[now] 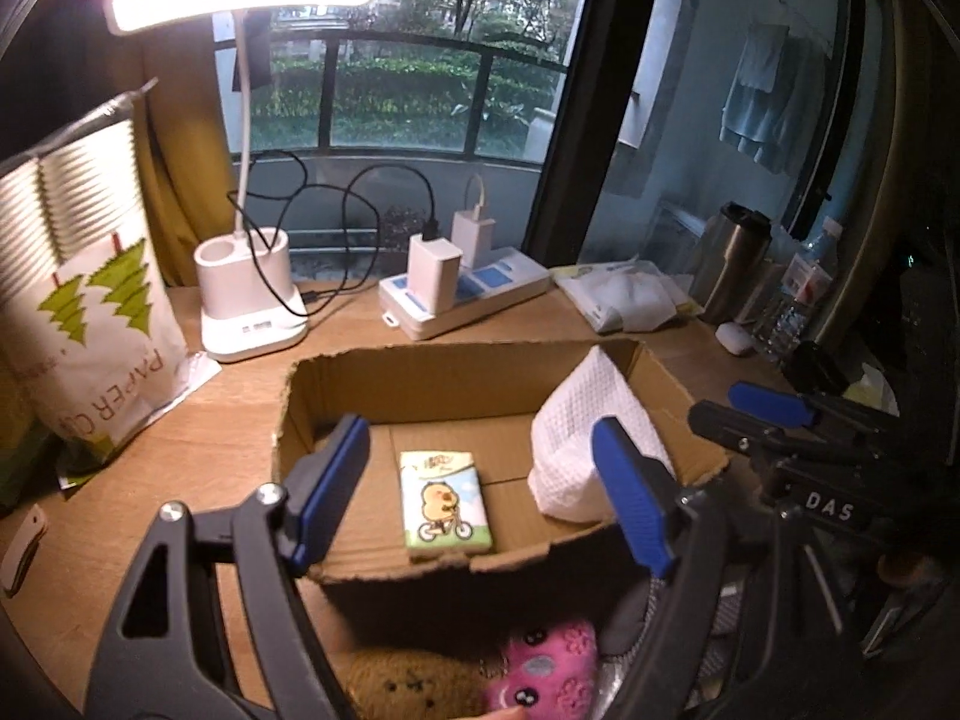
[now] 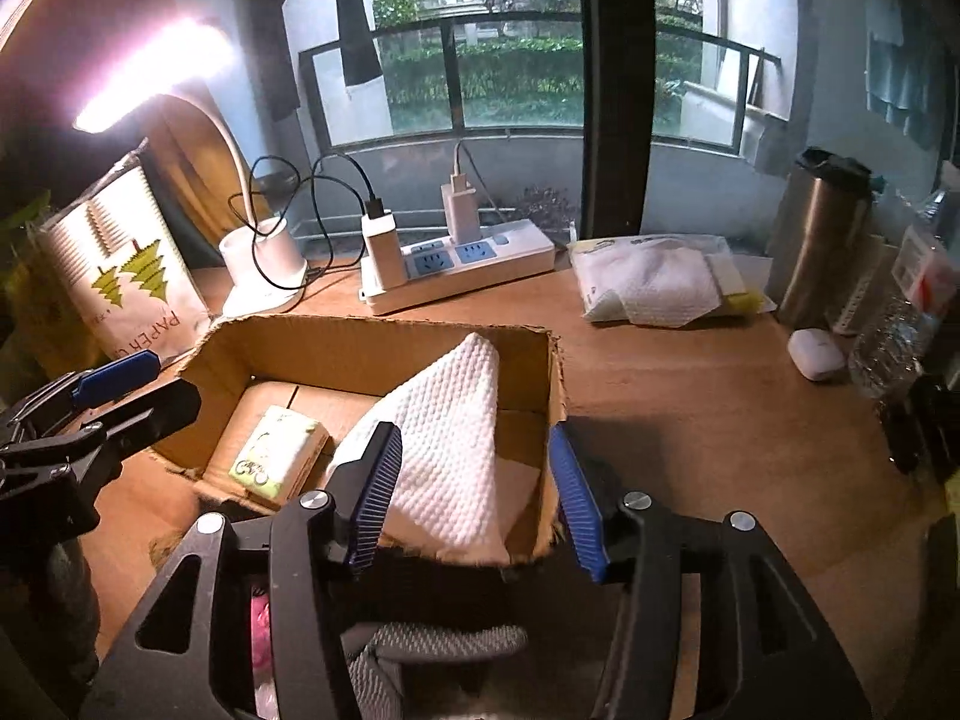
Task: Organize soft objects
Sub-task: 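Grasp the bag of cotton swabs with the right tool, then grasp the two bubble-wrapped rolls with the left tool, then lower the bubble rolls into the box while the right tool drops the cotton swabs in, then move the right tool to the grey dotted glove and grasp it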
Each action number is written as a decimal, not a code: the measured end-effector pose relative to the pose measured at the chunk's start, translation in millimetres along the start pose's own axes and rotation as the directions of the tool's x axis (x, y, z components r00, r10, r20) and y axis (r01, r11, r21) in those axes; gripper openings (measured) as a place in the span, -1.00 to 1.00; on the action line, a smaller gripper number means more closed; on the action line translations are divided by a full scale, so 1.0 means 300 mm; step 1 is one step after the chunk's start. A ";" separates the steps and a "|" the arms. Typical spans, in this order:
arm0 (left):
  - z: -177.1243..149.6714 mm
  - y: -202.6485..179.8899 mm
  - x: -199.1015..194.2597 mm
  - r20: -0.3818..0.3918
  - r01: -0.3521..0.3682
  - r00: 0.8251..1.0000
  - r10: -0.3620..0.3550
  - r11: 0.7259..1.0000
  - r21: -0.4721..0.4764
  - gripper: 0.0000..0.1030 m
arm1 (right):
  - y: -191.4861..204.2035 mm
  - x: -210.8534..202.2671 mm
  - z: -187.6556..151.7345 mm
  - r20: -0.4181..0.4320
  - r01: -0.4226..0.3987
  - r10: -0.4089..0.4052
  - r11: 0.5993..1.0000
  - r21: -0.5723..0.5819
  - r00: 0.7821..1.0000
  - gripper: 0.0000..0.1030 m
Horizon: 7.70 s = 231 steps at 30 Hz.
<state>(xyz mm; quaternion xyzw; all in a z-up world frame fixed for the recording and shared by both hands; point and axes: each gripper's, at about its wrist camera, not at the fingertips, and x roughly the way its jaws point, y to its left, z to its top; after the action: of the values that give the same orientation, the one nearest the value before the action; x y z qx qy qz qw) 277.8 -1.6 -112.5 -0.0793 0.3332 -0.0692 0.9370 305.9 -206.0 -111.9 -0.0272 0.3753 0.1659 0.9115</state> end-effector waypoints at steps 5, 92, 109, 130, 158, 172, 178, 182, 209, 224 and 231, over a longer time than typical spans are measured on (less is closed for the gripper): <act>-0.031 -0.024 -0.069 0.022 0.002 1.000 -0.002 1.000 0.009 0.51 | 0.009 -0.085 -0.032 0.027 0.001 -0.001 1.000 -0.004 1.000 0.05; -0.417 -0.392 -0.132 -0.211 0.032 0.977 0.014 0.976 0.217 0.15 | -0.176 -0.262 -0.439 -0.043 -0.114 0.115 0.993 0.015 0.992 -0.29; -0.247 -0.178 -0.218 -0.081 0.041 0.996 -0.029 0.987 0.157 0.15 | -0.032 -0.281 -0.258 0.031 -0.078 0.079 0.996 -0.040 0.996 -0.29; -0.048 0.092 -0.248 0.116 -0.009 0.993 -0.002 0.995 0.100 0.15 | 0.183 -0.202 -0.060 0.070 -0.060 0.070 0.989 -0.133 0.995 -0.29; -0.065 0.178 0.083 -0.046 0.021 0.999 -0.019 0.999 0.044 0.15 | 0.213 0.152 0.039 -0.029 -0.149 0.148 0.985 -0.082 0.989 -0.27; -0.081 0.149 0.116 -0.084 0.005 0.996 0.000 0.998 0.067 0.35 | 0.211 0.266 0.011 -0.107 -0.108 0.101 0.993 -0.057 0.989 -0.15; -0.074 0.145 0.077 -0.064 -0.006 0.998 0.010 0.998 0.059 0.43 | 0.210 0.195 0.020 -0.069 -0.097 0.093 0.993 -0.063 0.993 0.10; -0.065 0.144 0.034 -0.035 -0.019 0.999 0.021 0.999 0.047 0.45 | 0.203 0.139 0.020 -0.039 -0.080 0.078 0.995 -0.065 0.996 0.16; -0.136 0.004 -0.234 0.058 0.032 0.998 -0.035 0.998 0.056 0.82 | 0.130 -0.223 -0.119 0.079 -0.019 0.023 0.999 -0.041 0.997 0.18; -0.274 -0.049 -0.242 -0.005 0.043 0.999 -0.043 0.998 0.034 0.82 | 0.045 -0.277 -0.287 0.044 0.010 -0.011 1.000 0.006 0.999 0.18; -0.346 -0.035 -0.196 -0.066 0.036 0.997 -0.034 0.999 0.020 0.82 | 0.039 -0.233 -0.355 -0.011 0.010 -0.009 1.000 0.013 1.000 0.18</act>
<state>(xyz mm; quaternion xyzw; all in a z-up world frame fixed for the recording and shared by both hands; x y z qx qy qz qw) 165.9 -11.7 -153.8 -0.0728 0.3615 -0.0917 0.9250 183.9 -233.3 -138.8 -0.0241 0.3810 0.1591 0.9105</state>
